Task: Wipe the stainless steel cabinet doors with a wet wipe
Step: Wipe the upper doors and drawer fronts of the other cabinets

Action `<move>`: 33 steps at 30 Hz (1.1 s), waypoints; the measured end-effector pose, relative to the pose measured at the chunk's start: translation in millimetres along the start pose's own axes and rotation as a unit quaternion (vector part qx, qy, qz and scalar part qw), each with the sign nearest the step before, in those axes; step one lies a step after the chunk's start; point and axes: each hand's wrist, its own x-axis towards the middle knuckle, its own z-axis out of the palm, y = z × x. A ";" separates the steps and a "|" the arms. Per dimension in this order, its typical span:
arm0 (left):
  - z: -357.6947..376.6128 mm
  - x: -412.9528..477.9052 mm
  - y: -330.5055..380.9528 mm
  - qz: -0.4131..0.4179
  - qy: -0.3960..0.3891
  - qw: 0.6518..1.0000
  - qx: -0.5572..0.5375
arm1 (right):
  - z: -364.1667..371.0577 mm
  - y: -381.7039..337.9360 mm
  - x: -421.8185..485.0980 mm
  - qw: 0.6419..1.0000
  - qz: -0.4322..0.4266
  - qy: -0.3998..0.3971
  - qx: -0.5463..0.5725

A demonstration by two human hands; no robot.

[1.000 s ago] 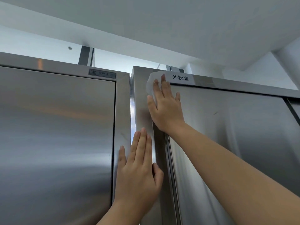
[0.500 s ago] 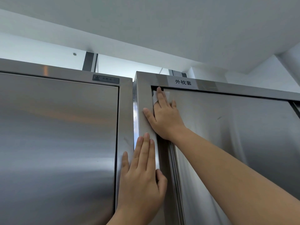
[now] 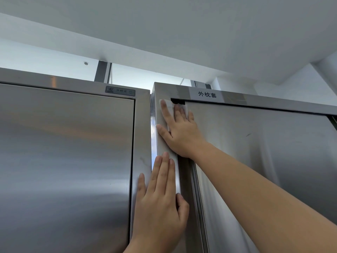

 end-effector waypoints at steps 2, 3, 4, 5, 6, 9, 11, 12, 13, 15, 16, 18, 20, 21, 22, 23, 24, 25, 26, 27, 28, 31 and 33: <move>-0.1 0.4 -0.2 0.001 0.000 1.000 0.001 | -1.1 -0.1 2.8 1.000 0.002 -0.002 -0.015; -0.1 0.5 -0.2 0.002 0.000 1.000 0.001 | -1.2 0.2 3.8 1.000 0.000 0.002 -0.020; 0.0 0.6 -0.2 0.002 0.000 1.000 0.001 | -1.0 0.6 4.5 1.000 -0.006 0.011 -0.028; 0.0 0.5 -0.2 0.003 0.001 1.000 0.002 | -0.8 0.8 5.1 0.999 -0.013 0.021 -0.038; -0.2 0.5 -0.1 0.004 0.002 1.000 0.003 | -0.8 1.1 5.8 0.998 -0.020 0.030 -0.046; -0.5 1.0 -0.1 0.005 0.001 1.000 0.005 | -0.8 0.0 7.4 0.998 -0.028 0.040 -0.041; -0.4 0.9 -0.4 0.006 0.001 1.000 0.007 | -1.4 -0.4 7.3 0.999 -0.030 0.029 -0.014; -0.3 0.7 -0.4 0.006 0.002 1.000 0.007 | -1.7 -0.3 7.0 0.999 -0.032 0.020 0.002; -0.1 0.4 -0.4 0.007 0.003 1.000 0.007 | -2.2 0.1 6.5 0.999 -0.033 0.011 0.017; 0.2 0.2 -0.4 0.008 0.005 1.000 0.008 | -1.3 1.1 3.7 0.999 -0.033 0.000 0.037; 0.2 0.3 -0.3 0.007 0.005 1.000 0.009 | 0.1 1.6 0.8 0.999 -0.032 -0.002 0.042; 0.0 0.6 0.0 0.006 0.004 1.000 0.011 | 3.8 2.8 -7.3 0.998 -0.030 -0.003 0.048; 0.2 0.2 0.1 0.007 0.005 1.000 0.014 | 5.1 4.3 -12.1 0.998 -0.032 -0.007 0.052; 0.6 0.2 -0.1 0.007 0.006 1.000 0.014 | 3.8 5.3 -10.9 0.998 -0.032 -0.013 0.052; 1.2 0.0 -0.5 0.007 0.007 1.000 0.012 | 1.5 6.3 -7.4 0.998 -0.028 -0.021 0.050; 1.6 -0.1 -0.8 0.007 0.009 1.000 0.009 | -1.5 7.1 -2.2 0.998 -0.024 -0.029 0.047; 1.7 -0.2 -0.9 0.006 0.010 1.000 0.008 | -4.1 7.3 2.9 0.998 -0.020 -0.033 0.047; 1.6 0.0 -0.9 0.007 0.010 1.000 0.009 | -5.8 7.1 6.9 0.998 -0.015 -0.031 0.049; 1.6 0.3 -1.0 0.009 0.010 1.000 0.012 | -6.1 6.3 8.9 0.998 -0.012 -0.026 0.053; 1.4 0.4 -0.9 0.012 0.009 1.000 0.015 | -5.1 5.2 7.7 0.998 -0.009 -0.020 0.056; 1.2 0.5 -0.7 0.013 0.007 1.000 0.019 | -2.8 4.1 3.4 0.998 -0.009 -0.014 0.058; 0.5 0.7 -0.4 0.004 -0.001 1.000 0.024 | 7.2 1.6 -20.3 0.998 -0.022 -0.008 0.063; 0.8 -0.1 0.6 -0.006 -0.003 1.000 0.018 | 9.7 1.9 -30.7 0.998 -0.023 -0.013 0.065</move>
